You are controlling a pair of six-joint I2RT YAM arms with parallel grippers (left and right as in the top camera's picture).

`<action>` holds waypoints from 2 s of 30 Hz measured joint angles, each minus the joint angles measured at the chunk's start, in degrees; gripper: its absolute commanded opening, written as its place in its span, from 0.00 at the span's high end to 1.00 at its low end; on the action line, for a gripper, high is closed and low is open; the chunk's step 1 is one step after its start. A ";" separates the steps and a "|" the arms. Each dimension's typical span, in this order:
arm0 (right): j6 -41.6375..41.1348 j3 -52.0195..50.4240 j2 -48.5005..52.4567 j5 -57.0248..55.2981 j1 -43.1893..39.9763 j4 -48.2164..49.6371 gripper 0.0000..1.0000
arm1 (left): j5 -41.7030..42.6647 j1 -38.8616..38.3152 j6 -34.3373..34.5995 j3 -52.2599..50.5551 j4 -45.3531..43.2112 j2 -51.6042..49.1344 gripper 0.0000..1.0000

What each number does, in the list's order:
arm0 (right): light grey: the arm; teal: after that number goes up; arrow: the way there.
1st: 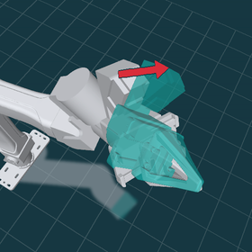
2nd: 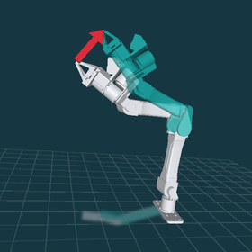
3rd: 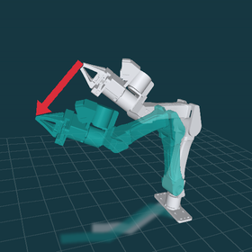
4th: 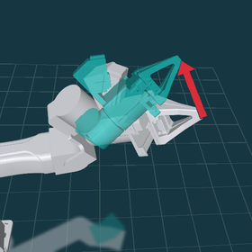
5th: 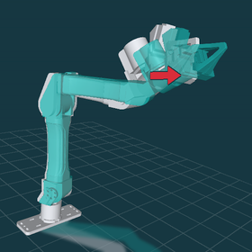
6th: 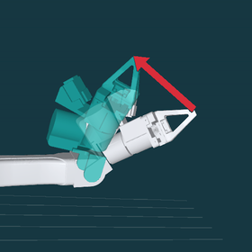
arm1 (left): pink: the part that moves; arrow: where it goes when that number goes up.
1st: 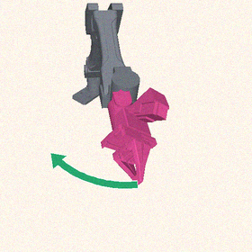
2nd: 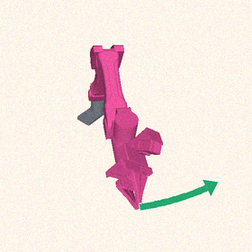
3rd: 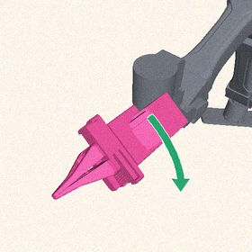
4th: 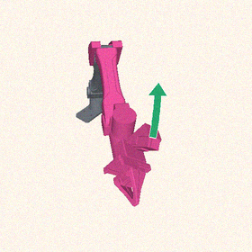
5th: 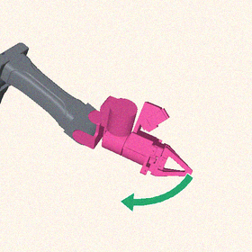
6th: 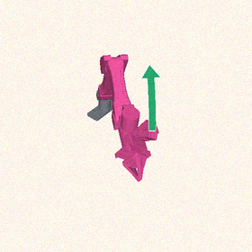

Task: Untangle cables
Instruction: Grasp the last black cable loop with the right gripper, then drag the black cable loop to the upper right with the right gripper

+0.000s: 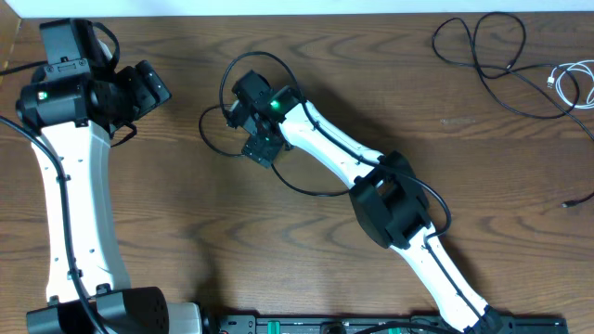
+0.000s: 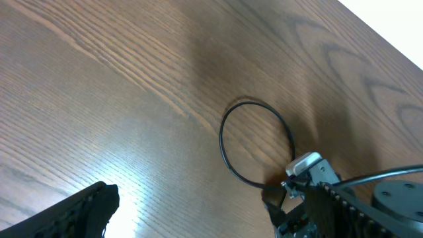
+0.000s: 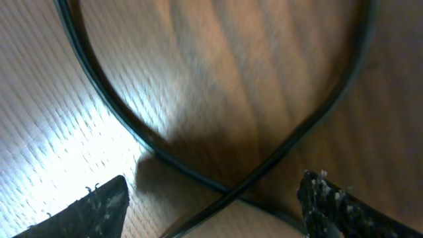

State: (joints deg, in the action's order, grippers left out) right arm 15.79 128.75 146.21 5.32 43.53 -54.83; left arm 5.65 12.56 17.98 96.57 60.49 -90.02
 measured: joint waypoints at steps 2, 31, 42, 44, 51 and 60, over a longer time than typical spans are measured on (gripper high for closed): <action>-0.17 -0.66 0.00 0.07 0.00 -0.13 0.45 | 0.00 -0.02 0.00 0.00 0.00 0.00 0.04; -21.49 1.84 0.02 -16.33 -18.78 -21.64 0.99 | 0.00 0.00 0.00 0.00 0.02 0.00 0.04; -23.87 1.86 0.02 -15.58 -48.83 -28.30 0.99 | -0.02 0.00 0.00 0.00 0.02 0.00 0.04; -23.96 1.86 0.02 -15.87 -54.40 -27.08 0.99 | 0.00 -0.02 0.00 0.00 0.02 0.00 0.05; -23.98 1.86 0.02 -16.55 -71.89 -20.48 0.99 | 0.00 0.00 0.00 0.00 0.02 0.00 0.04; -24.20 3.76 0.15 -14.62 -84.15 -15.98 0.95 | 0.00 -0.02 0.00 0.00 0.00 0.00 0.04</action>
State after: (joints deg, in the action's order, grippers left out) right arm -8.40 132.51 146.36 -9.30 -40.62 -70.81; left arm 5.65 12.53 17.98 96.57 60.49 -90.02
